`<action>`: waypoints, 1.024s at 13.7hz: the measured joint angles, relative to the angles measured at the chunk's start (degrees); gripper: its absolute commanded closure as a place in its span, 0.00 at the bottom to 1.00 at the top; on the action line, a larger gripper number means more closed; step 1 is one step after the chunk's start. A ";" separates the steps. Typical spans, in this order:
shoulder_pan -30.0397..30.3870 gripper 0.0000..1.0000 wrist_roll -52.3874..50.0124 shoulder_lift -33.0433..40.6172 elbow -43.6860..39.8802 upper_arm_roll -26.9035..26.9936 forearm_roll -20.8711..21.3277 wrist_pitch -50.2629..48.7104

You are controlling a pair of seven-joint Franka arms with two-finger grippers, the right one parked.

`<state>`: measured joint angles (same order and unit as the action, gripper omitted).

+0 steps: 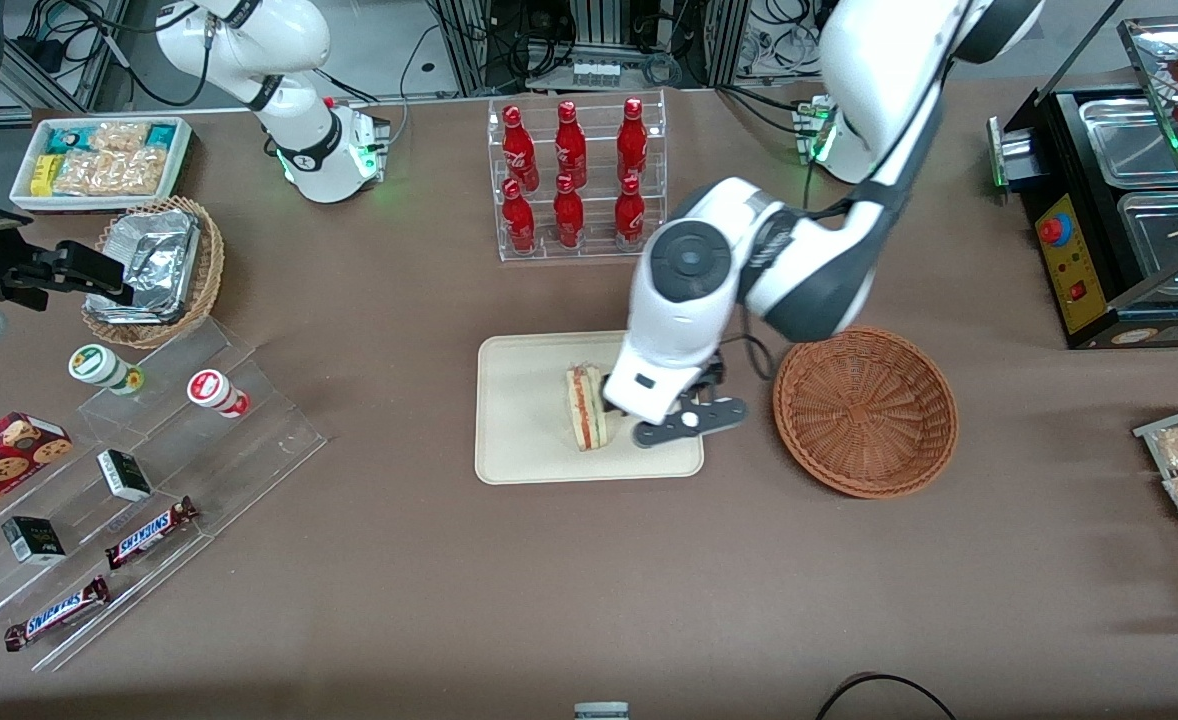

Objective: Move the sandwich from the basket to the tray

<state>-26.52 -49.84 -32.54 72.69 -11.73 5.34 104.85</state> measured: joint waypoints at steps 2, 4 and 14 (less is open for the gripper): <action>2.82 0.00 5.94 2.71 1.87 0.03 -0.49 -3.64; 5.90 0.00 12.86 4.82 2.76 0.04 -0.58 -7.39; 22.75 0.00 41.24 14.78 7.64 0.10 -0.89 -16.39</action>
<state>-3.77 -8.60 -17.76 80.33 -11.62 4.45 88.46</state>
